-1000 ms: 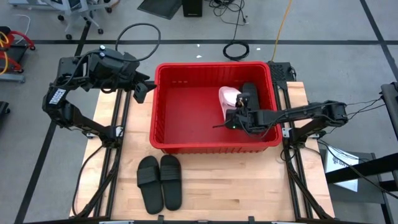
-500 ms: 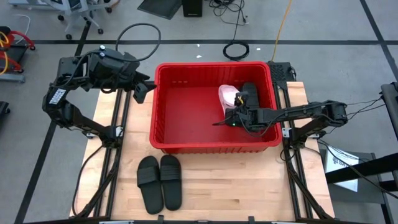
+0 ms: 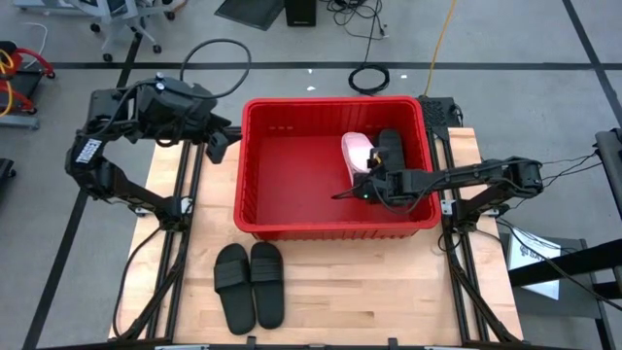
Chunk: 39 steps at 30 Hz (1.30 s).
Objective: Pick and place slides into bin
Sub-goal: Put the pink slide into the red container, then put the black slide into the red container
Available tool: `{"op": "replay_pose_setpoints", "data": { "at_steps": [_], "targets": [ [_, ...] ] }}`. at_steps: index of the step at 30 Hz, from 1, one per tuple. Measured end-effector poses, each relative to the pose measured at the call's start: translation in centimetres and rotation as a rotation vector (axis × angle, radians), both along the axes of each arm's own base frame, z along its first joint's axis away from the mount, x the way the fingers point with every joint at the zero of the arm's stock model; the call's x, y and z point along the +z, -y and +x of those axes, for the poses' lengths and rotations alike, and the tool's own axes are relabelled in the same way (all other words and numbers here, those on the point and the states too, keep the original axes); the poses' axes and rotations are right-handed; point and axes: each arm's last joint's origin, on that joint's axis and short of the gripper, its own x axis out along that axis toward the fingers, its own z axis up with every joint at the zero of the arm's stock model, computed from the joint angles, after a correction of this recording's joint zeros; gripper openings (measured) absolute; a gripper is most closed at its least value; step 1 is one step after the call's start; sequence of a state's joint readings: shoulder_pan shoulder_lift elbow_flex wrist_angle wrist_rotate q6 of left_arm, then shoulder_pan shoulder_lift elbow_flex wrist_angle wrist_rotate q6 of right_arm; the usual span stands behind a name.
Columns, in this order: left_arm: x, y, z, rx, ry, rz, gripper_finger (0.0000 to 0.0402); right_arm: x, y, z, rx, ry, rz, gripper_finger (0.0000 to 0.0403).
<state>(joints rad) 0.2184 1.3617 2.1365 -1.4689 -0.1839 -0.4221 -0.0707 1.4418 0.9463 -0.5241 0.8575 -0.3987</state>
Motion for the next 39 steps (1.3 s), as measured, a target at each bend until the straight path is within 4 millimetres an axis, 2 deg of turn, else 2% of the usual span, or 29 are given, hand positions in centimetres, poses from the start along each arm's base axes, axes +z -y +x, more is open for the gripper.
{"op": "replay_pose_setpoints", "data": {
  "at_steps": [7,13,19,23,29,34,39],
  "targets": [
    [0.1,0.0,-0.2,0.0,0.003,0.001,0.0257,-0.3,-1.0,-0.1,-0.019,0.068,0.096,0.0199],
    [0.1,0.0,-0.2,-0.001,0.003,0.002,0.0257,-0.6,-2.0,-0.5,-0.056,0.092,0.162,0.0223],
    [0.1,0.0,-0.2,-0.002,0.003,0.003,0.0257,-0.8,-2.9,-1.0,-0.081,0.086,0.193,0.0219],
    [0.1,0.0,-0.2,-0.002,0.002,0.004,0.0257,-1.0,-4.1,-0.9,-0.025,0.081,0.32,0.0216],
    [0.1,0.0,-0.2,-0.005,0.0,0.007,0.0257,-1.0,-5.6,-0.9,-0.025,0.13,0.371,0.0216],
    [0.0,0.0,-0.2,-0.002,-0.001,0.003,0.0257,-0.2,-6.5,-1.2,-0.002,0.175,0.384,0.0211],
    [0.0,0.0,-0.2,-0.003,-0.002,0.003,0.0257,1.4,-6.7,-1.9,0.031,0.237,0.388,0.021]
  ]
}}
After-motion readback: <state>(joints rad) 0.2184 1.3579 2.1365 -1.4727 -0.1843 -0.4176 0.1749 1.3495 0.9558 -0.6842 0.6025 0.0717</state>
